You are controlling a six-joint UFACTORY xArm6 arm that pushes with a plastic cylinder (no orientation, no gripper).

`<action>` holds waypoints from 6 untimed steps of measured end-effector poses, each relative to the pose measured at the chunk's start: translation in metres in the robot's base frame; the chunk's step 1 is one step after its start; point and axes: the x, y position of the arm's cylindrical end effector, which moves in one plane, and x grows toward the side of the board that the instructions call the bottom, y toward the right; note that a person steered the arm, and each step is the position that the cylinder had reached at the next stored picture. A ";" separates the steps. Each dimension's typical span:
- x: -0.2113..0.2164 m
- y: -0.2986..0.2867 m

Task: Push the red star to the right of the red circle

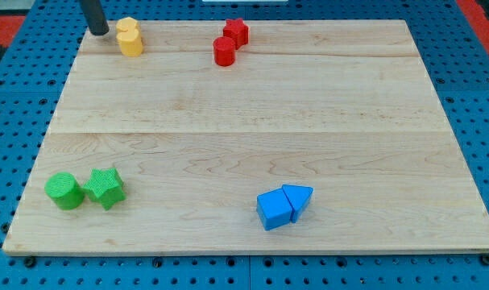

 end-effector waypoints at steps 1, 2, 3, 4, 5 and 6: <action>-0.010 0.023; -0.010 0.081; -0.010 0.147; -0.009 0.202; 0.011 0.243; 0.033 0.268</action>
